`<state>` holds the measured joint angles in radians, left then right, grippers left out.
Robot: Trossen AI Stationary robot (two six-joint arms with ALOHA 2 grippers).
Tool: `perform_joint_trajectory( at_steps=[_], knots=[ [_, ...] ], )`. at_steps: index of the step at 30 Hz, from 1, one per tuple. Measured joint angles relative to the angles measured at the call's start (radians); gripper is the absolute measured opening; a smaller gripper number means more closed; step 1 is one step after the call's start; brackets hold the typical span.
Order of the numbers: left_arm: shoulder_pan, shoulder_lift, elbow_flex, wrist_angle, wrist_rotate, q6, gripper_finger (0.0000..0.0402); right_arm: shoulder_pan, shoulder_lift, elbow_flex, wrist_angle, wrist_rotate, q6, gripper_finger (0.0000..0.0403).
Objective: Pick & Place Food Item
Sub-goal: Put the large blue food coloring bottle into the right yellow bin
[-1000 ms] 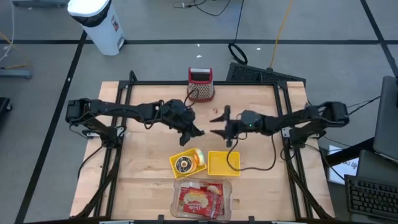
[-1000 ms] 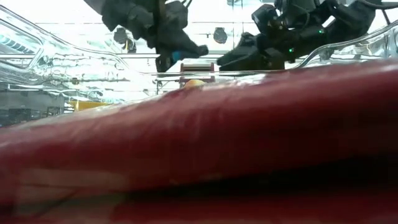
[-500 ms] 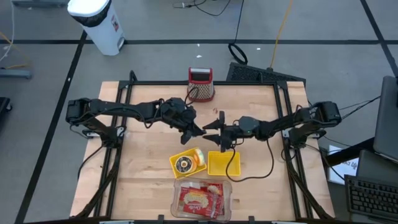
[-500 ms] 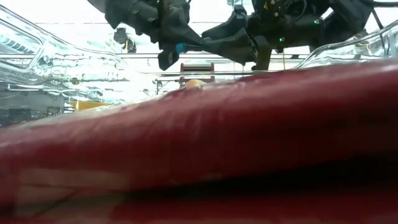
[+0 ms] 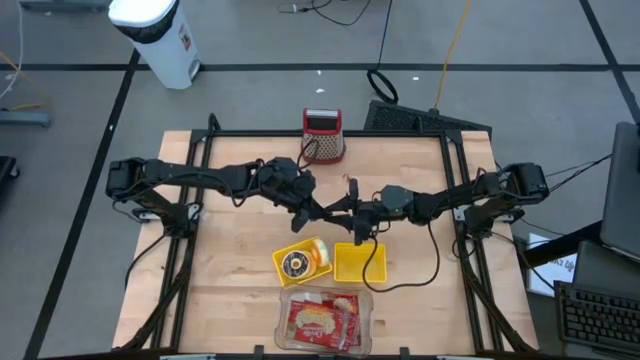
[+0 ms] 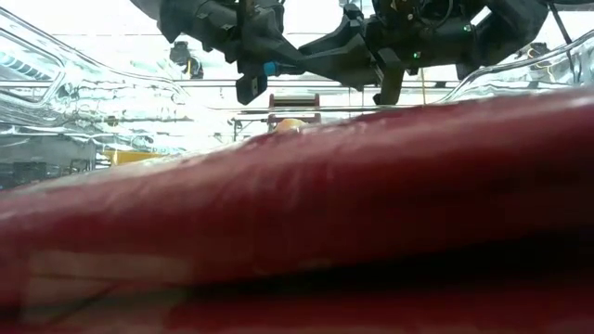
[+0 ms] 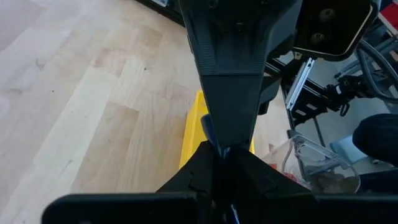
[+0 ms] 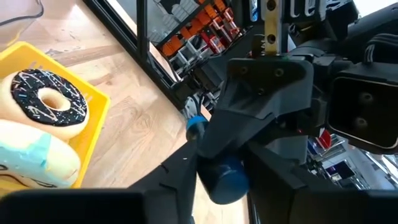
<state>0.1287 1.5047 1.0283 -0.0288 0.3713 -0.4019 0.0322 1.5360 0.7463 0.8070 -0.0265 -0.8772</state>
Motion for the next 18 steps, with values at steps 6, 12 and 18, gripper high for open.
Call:
perform_joint_trajectory(
  at_steps=[6, 12, 18],
  knots=[
    [-0.009, 0.000, -0.001, -0.002, 0.002, -0.007, 0.0035, 0.000, 0.000, 0.000, -0.006, -0.005, -0.002, 0.0077],
    [-0.016, 0.001, -0.002, 0.015, 0.031, -0.004, 0.0035, 0.000, -0.001, 0.000, -0.019, -0.007, 0.001, 0.0091],
    [-0.019, 0.001, -0.002, 0.022, 0.047, -0.005, 0.0035, 0.001, -0.002, 0.000, -0.020, -0.010, 0.001, 0.0093]
  ],
)
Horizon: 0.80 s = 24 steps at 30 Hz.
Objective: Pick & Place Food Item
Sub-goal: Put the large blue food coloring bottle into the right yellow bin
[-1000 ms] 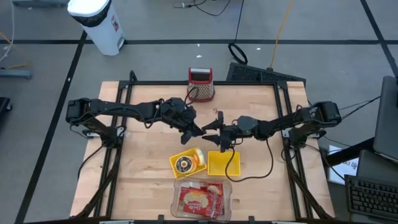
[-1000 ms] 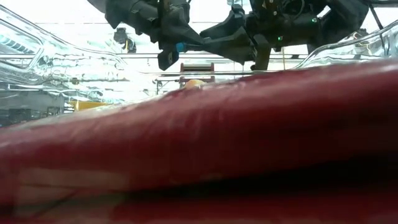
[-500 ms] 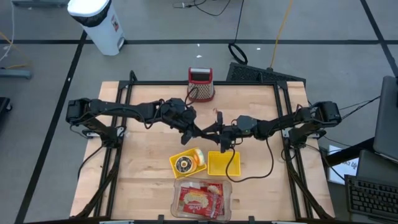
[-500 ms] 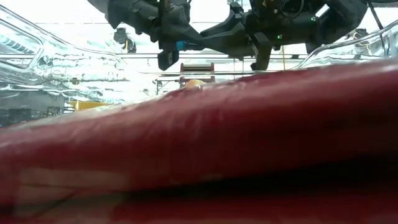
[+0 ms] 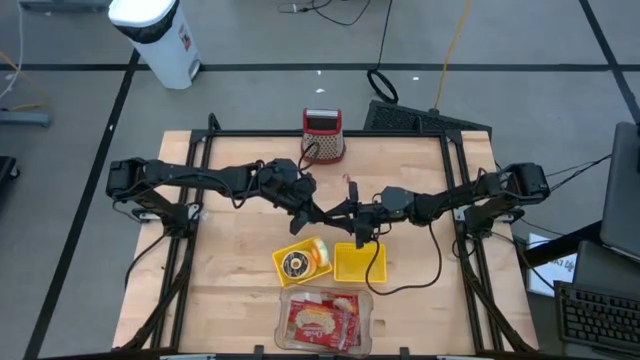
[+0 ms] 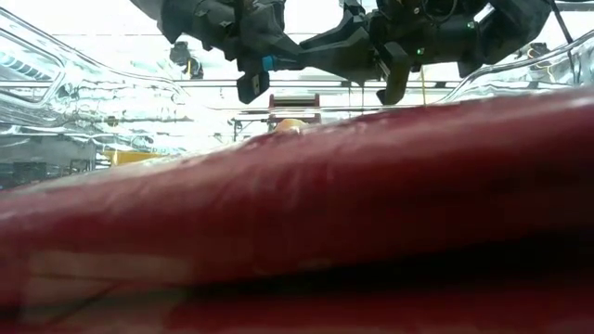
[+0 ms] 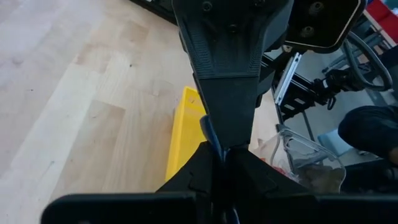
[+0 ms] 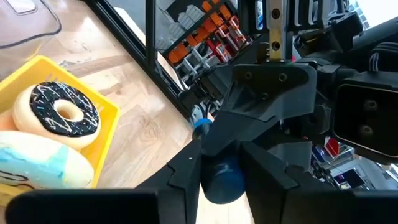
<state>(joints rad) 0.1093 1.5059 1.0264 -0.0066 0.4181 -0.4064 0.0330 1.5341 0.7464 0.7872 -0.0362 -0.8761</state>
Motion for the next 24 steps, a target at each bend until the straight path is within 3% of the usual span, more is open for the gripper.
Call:
perform_joint_trajectory(
  at_steps=[8, 16, 24],
  knots=[
    [-0.003, 0.000, 0.000, 0.009, 0.034, -0.003, 0.0035, 0.000, 0.001, 0.000, -0.002, -0.065, 0.026, 0.0118],
    [-0.003, 0.000, 0.000, 0.015, 0.038, -0.003, 0.0035, -0.005, 0.002, 0.000, -0.006, -0.066, 0.026, 0.0139],
    [-0.003, 0.000, 0.000, 0.015, 0.057, -0.018, 0.0035, -0.006, 0.003, 0.000, 0.002, -0.065, 0.027, 0.0093]
  ],
)
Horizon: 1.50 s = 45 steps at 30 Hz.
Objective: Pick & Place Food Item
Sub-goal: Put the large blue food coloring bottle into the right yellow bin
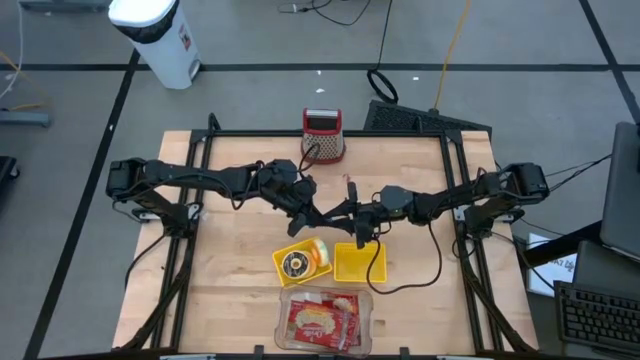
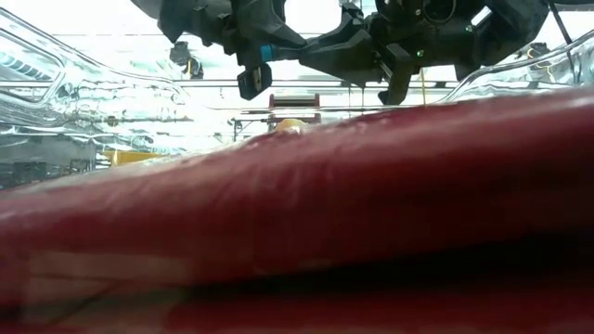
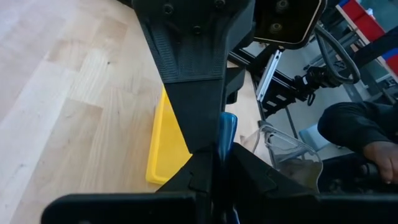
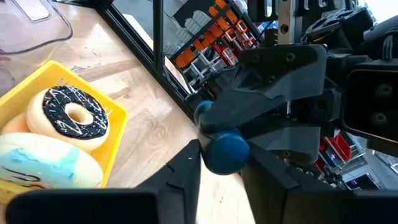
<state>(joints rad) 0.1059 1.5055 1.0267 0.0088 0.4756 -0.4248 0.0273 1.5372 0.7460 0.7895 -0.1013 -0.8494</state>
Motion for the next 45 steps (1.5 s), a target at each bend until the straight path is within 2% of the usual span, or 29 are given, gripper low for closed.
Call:
perform_joint_trajectory(
  at_steps=[5, 11, 19, 29, 34, 38, 45],
  knots=[
    [0.000, 0.000, 0.000, -0.003, 0.000, 0.000, 0.0035, 0.000, 0.000, -0.001, 0.003, -0.002, 0.000, 0.0062],
    [0.000, -0.001, 0.001, -0.004, -0.001, 0.000, 0.0035, 0.000, 0.000, -0.001, 0.005, -0.004, 0.001, 0.0079],
    [0.000, -0.002, 0.002, -0.005, 0.000, -0.001, 0.0041, 0.010, 0.001, -0.003, 0.037, -0.005, 0.023, 0.0072],
    [0.000, -0.004, 0.004, -0.002, -0.001, -0.003, 0.0041, 0.020, 0.001, 0.020, 0.018, -0.004, 0.128, 0.0168],
    [0.001, -0.003, 0.004, 0.001, -0.009, -0.003, 0.0041, 0.021, 0.001, 0.033, 0.023, -0.005, 0.102, 0.0200],
    [0.000, -0.003, 0.004, 0.000, -0.008, -0.007, 0.0042, 0.021, 0.001, 0.033, 0.020, -0.004, 0.079, 0.0181],
    [0.000, -0.002, 0.002, -0.007, -0.008, -0.007, 0.0042, 0.021, -0.001, 0.033, -0.014, 0.000, 0.054, 0.0097]
  ],
)
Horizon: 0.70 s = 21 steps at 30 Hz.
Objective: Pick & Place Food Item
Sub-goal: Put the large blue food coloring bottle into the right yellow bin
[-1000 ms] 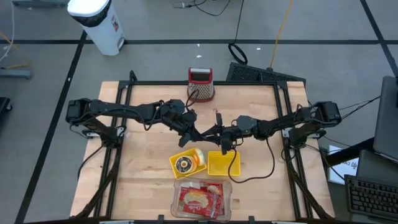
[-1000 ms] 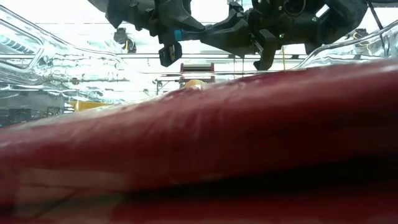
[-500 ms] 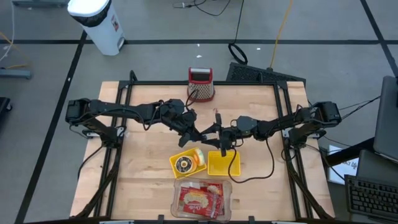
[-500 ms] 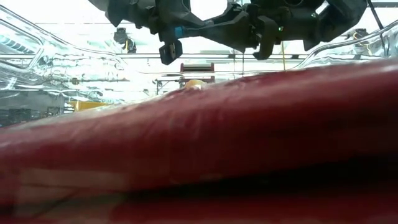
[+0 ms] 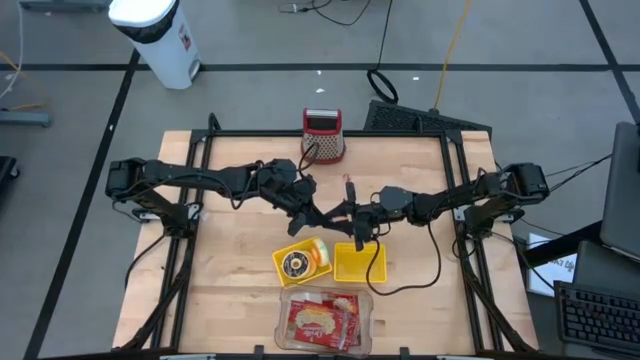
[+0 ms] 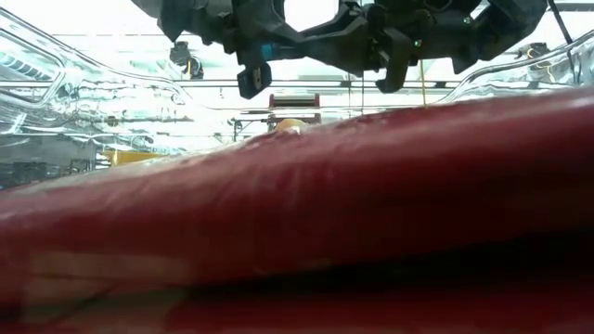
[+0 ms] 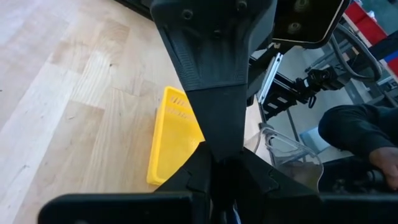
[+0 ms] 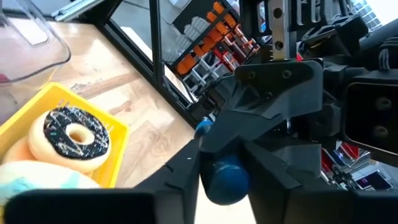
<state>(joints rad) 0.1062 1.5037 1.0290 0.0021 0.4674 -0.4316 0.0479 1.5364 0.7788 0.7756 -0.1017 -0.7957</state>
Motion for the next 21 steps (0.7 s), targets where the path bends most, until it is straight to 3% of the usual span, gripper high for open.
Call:
perform_joint_trajectory(
  at_steps=[4, 10, 21],
  knots=[
    [0.000, 0.000, -0.001, 0.000, 0.001, 0.000, 0.0043, 0.000, 0.000, 0.000, -0.006, -0.001, -0.003, 0.0068],
    [0.000, 0.001, -0.002, 0.014, 0.003, 0.047, 0.0053, 0.000, -0.001, 0.000, -0.006, 0.000, -0.013, 0.0077],
    [0.008, 0.000, -0.001, 0.089, -0.034, 0.086, 0.0196, -0.001, 0.001, 0.001, -0.017, 0.003, -0.002, 0.0058]
  ],
)
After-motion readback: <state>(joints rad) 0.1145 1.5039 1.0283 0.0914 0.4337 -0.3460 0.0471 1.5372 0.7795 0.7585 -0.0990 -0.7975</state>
